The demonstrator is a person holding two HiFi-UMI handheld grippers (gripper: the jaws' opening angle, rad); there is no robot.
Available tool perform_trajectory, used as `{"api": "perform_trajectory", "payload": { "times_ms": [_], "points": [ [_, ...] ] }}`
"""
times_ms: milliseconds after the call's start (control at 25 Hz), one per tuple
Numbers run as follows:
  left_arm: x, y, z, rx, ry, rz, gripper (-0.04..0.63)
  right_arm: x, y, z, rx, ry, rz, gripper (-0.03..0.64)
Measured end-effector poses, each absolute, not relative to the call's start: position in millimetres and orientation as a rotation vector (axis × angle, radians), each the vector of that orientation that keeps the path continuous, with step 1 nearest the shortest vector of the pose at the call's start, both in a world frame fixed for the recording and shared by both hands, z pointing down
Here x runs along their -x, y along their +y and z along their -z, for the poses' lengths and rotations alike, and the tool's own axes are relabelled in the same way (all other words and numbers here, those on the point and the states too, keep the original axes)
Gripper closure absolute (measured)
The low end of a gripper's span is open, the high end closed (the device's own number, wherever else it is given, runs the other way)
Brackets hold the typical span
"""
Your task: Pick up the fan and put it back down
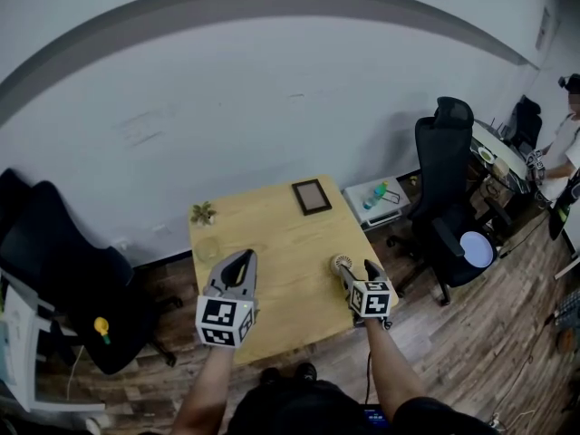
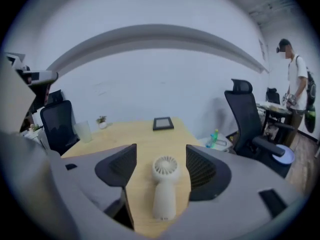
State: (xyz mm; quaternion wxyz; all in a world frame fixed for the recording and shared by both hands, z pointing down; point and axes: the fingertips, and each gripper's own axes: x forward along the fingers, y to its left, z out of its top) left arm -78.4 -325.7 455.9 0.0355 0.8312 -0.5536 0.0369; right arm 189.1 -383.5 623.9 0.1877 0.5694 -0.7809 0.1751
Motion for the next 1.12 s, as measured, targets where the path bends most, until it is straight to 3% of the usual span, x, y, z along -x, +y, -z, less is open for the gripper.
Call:
{"api": "perform_trajectory", "payload": {
  "times_ms": [360,680,760,960,1120],
  "points": [
    [82.1,-327.3,-418.4,-2.599,-1.744,-0.014,0.572,-178.2,-370.0,-403.0,-1.770,-2.548,0.120,0.324],
    [90.5,-327.0,-404.2,-2.601,-1.789,0.005,0.572,-176.8,-352.0,-369.3,-1.798,-2.598,0.206,0.350],
    [92.1,-326.2,-404.3,-2.598,-1.792,0.004,0.572,-176.4,-350.4,-369.9,-1.804,-2.589,0.211,0.390],
    [93.1,-325.3,-403.5,-2.598,-1.798,0.003,0.572,-178.5,-351.1,-375.8,-1.822,-2.534,0.191,0.580],
    [93.1,-325.7,-401.2,-2.599,-1.807,0.002,0.572,-172.0,-350.4,-381.6,-1.762,-2.546,0.164,0.601]
  ]
}}
